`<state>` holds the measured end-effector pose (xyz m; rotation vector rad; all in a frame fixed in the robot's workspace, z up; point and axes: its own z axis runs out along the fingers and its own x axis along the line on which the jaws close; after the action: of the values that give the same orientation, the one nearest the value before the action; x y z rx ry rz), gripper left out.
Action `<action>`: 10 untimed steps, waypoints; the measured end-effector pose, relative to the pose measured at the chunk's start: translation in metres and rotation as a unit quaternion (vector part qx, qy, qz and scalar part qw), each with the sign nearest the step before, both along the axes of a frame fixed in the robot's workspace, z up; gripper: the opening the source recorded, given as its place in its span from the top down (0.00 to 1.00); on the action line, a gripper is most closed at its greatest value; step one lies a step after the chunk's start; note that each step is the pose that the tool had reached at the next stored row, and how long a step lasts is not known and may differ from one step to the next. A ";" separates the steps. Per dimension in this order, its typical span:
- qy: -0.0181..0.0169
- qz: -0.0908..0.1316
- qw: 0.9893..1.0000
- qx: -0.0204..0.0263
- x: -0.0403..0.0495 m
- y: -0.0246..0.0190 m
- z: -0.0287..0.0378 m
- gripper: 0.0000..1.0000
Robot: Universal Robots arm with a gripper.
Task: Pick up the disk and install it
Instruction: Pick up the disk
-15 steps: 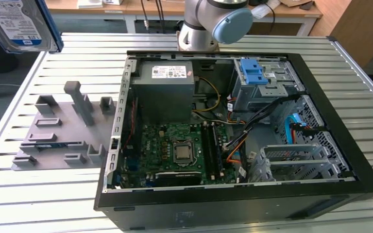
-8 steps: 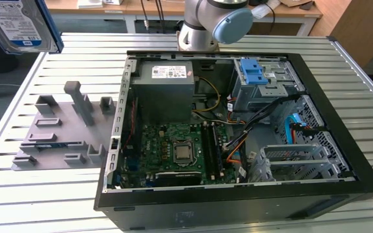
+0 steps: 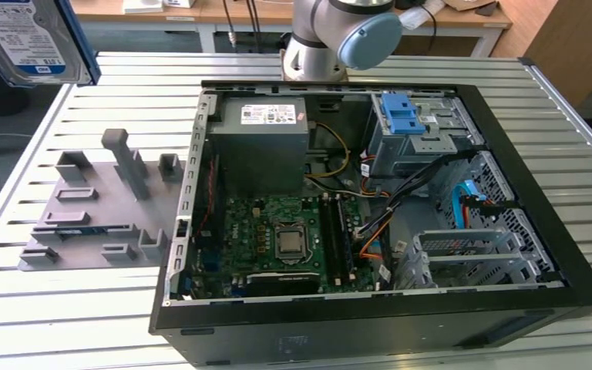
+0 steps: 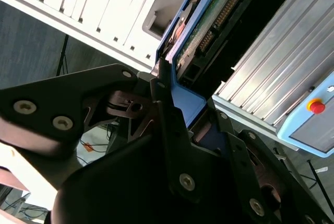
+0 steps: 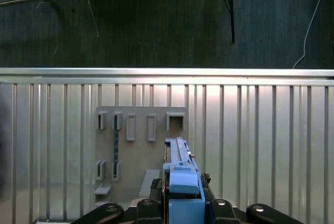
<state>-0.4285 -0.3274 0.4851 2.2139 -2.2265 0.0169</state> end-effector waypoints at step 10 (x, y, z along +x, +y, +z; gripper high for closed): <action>0.000 0.000 1.000 0.000 0.0029 -0.0047 0.0000 0.64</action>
<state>-0.4256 -0.3320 0.4851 2.2138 -2.2264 0.0168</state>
